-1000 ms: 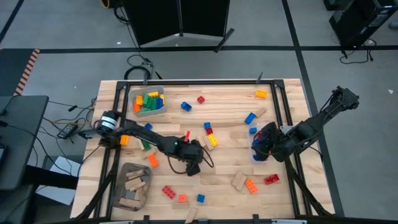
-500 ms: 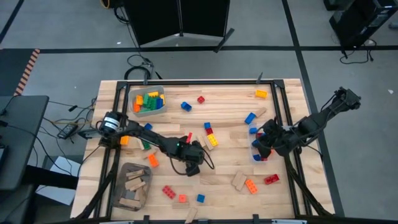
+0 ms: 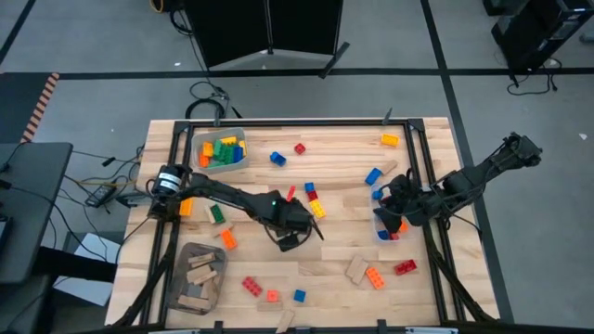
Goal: Sort blocks by size
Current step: Put the brown block into the black bin, then put the large yellow game piece into the gray bin
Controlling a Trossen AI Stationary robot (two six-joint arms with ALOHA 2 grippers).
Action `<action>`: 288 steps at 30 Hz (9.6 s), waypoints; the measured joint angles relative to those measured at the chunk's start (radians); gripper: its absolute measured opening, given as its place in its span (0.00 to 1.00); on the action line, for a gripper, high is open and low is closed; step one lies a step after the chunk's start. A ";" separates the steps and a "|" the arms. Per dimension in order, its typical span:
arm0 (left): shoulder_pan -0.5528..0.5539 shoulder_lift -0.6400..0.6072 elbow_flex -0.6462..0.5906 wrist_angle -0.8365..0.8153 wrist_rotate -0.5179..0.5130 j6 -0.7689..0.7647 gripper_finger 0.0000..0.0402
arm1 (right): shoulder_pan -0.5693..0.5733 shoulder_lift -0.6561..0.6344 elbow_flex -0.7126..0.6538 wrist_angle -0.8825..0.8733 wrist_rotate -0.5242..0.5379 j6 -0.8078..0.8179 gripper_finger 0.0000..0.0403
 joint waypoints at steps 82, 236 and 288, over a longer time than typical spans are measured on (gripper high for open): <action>-0.530 -0.363 -0.151 -0.456 0.376 -0.765 0.48 | -0.434 -0.043 0.000 0.336 -0.265 -0.423 0.61; 0.582 -0.953 -0.558 0.823 0.108 0.489 0.48 | -1.156 0.738 0.768 -0.170 -0.594 -1.385 0.37; 0.273 -0.465 -0.459 1.479 0.197 0.490 0.49 | -0.531 0.478 0.526 0.336 -0.431 -1.204 0.37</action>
